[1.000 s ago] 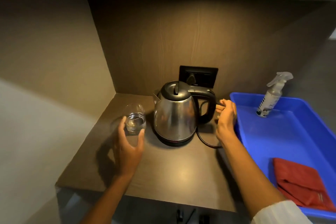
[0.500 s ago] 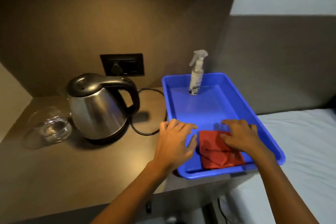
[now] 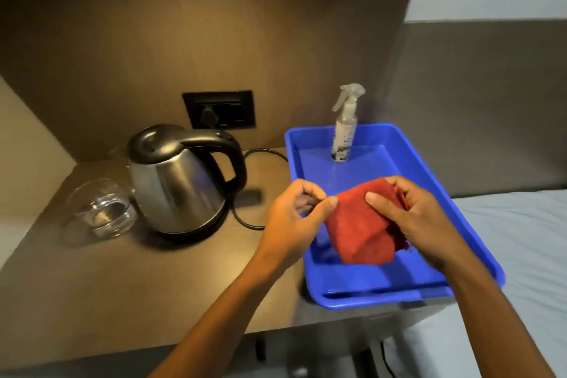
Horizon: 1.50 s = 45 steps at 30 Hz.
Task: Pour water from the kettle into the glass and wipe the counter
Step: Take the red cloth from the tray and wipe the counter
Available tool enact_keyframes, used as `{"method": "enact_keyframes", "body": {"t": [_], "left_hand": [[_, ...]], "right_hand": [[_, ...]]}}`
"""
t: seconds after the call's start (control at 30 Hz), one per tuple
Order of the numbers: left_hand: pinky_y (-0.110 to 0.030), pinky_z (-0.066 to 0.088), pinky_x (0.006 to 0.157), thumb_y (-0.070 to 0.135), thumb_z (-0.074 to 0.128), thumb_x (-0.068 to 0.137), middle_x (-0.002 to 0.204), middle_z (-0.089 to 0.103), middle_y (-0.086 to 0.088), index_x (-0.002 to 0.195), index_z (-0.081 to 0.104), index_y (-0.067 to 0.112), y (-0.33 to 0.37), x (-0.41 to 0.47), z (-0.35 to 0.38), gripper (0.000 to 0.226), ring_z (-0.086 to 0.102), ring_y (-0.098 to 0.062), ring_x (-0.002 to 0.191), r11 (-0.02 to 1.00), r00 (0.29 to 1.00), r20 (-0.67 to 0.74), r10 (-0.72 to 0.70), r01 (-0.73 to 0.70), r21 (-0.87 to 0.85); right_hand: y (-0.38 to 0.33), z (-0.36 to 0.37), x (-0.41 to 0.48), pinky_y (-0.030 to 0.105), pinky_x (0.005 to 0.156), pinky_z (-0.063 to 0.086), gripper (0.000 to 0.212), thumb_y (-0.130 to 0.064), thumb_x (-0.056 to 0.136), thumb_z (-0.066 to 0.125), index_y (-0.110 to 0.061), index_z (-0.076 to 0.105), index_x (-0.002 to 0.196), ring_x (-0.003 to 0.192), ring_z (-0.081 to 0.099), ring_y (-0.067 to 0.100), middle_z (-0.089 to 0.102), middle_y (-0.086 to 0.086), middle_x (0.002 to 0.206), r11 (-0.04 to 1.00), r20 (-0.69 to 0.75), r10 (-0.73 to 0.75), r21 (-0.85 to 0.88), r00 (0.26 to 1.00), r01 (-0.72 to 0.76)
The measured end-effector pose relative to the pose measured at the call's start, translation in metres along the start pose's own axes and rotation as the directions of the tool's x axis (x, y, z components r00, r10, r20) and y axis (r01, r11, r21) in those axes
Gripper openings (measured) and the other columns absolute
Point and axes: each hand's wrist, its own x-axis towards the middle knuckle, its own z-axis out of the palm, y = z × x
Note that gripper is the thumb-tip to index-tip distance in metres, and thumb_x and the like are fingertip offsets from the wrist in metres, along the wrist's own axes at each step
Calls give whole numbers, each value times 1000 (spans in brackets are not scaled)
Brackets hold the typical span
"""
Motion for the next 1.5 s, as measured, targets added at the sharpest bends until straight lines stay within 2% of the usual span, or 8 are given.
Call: {"method": "enact_keyframes", "body": {"t": [0.23, 0.33, 0.47, 0.6, 0.73, 0.9, 1.1, 1.5], "left_hand": [[-28, 57, 72, 32, 70, 81, 89, 71, 8, 118, 58, 23, 7, -56, -84, 40, 67, -9, 82, 943, 970, -82, -231, 202, -265], [-38, 59, 75, 24, 75, 77, 109, 74, -6, 120, 59, 24, -24, -88, -124, 46, 71, -21, 95, 923, 937, -129, -324, 283, -262], [-27, 56, 72, 13, 75, 82, 112, 72, -7, 123, 59, 23, -59, -116, -166, 45, 70, -13, 95, 912, 866, -302, -399, 339, -233], [-39, 54, 90, 44, 67, 82, 120, 61, 11, 128, 53, 38, -72, -123, -204, 48, 62, -12, 107, 869, 822, -536, -192, 396, 297], [-46, 53, 94, 37, 68, 85, 129, 56, 8, 129, 49, 38, -78, -122, -260, 48, 55, -19, 118, 852, 798, -603, 21, 301, 428], [-49, 46, 101, 42, 79, 73, 153, 37, -7, 148, 26, 32, -88, -85, -306, 92, 39, -27, 136, 821, 779, -626, 8, 352, 449], [-44, 40, 109, 46, 87, 61, 156, 33, -5, 152, 14, 31, -91, -36, -317, 117, 37, -24, 140, 886, 817, -568, -98, 331, 324], [-37, 52, 93, 45, 91, 54, 134, 58, -3, 140, 45, 24, -94, -43, -348, 100, 57, -20, 118, 913, 715, -698, 38, 260, 315]], "right_hand": [[-19, 107, 3, 17, 68, 50, 20, -33, 86, 61, -18, 62, 100, 80, 65, 7, 71, -5, 91, 996, 51, -36, 88, 998, 31], [10, 161, -1, 22, 76, 50, 19, -28, 89, 64, -23, 56, 106, 90, 62, 10, 65, -5, 99, 998, 64, 1, -70, 998, 4], [43, 219, -12, 43, 87, 52, 41, -25, 84, 72, -28, 48, 117, 97, 61, 14, 61, -3, 109, 976, 92, 10, -219, 996, 10], [53, 249, -19, 44, 92, 48, 40, -26, 88, 62, -25, 48, 126, 105, 52, 17, 51, 2, 119, 790, 174, -213, -548, 961, 275], [60, 261, -40, 39, 113, 25, 51, -59, 93, 30, -34, 45, 135, 136, 33, 14, 41, -4, 145, 632, 356, -169, -676, 919, 378], [86, 275, -52, 42, 120, -7, 80, -80, 84, 4, -38, -2, 151, 145, -20, 8, -13, -10, 159, 532, 402, -34, -768, 915, 357], [91, 316, -52, 39, 111, 11, 79, -70, 92, 29, -16, 24, 150, 143, 25, 29, 26, 9, 156, 401, 362, -108, -836, 926, 373], [78, 401, -19, 47, 115, 27, 64, -60, 97, 26, -23, 33, 148, 137, 38, 32, 40, 12, 151, 386, 424, -201, -794, 883, 469]]}}
